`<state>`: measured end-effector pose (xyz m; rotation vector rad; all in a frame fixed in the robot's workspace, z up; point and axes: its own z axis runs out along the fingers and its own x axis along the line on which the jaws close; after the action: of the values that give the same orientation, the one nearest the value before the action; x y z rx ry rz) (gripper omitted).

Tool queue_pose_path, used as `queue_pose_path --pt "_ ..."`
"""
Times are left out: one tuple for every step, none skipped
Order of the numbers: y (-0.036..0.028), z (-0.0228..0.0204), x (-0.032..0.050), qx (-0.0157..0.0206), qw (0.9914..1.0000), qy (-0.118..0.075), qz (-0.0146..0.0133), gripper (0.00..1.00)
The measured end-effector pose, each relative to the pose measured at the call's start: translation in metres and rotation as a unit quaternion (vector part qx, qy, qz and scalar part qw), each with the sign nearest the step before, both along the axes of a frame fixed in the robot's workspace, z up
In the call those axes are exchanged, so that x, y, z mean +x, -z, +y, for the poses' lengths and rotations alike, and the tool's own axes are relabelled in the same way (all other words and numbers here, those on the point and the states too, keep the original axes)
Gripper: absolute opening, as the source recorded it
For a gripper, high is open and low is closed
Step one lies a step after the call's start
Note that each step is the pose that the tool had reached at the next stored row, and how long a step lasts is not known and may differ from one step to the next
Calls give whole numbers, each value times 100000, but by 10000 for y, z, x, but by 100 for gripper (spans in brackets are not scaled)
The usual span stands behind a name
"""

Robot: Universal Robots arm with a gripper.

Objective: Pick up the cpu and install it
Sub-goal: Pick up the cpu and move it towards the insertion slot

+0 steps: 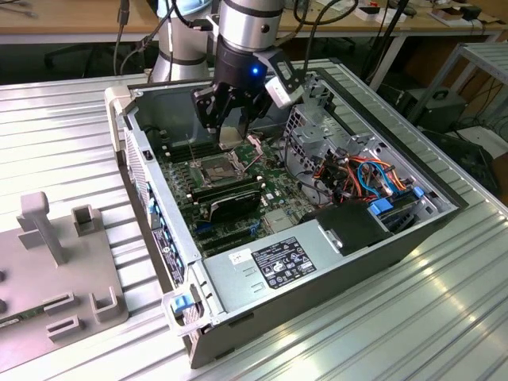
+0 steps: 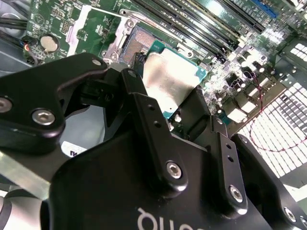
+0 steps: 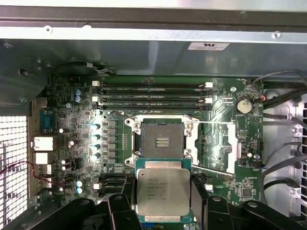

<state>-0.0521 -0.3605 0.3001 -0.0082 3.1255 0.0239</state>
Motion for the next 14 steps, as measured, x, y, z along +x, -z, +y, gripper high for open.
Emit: queue_pose_path --pt "18 2 -3 1 100000 4 5 55" --pt "49 6 -5 -5 100000 -1 6 55" --pt "79 9 -5 -1 100000 -9 4 55" --pt "96 11 -5 -2 100000 -5 4 55" --pt "115 12 -5 -1 100000 0 3 55" --pt "131 13 -5 -2 100000 -3 6 55" --pt "137 14 -5 -2 100000 -3 2 55" --pt "137 13 -5 -14 100000 -3 10 55" --pt "138 13 -6 -18 100000 0 10 55" --pt "145 14 -5 9 100000 -2 -2 55" --pt "156 14 -5 8 100000 0 -2 55" --pt "178 14 -6 -4 100000 -1 4 55" --pt "193 13 -6 -10 100000 0 6 55" --pt "193 13 -6 -17 100000 1 13 55"
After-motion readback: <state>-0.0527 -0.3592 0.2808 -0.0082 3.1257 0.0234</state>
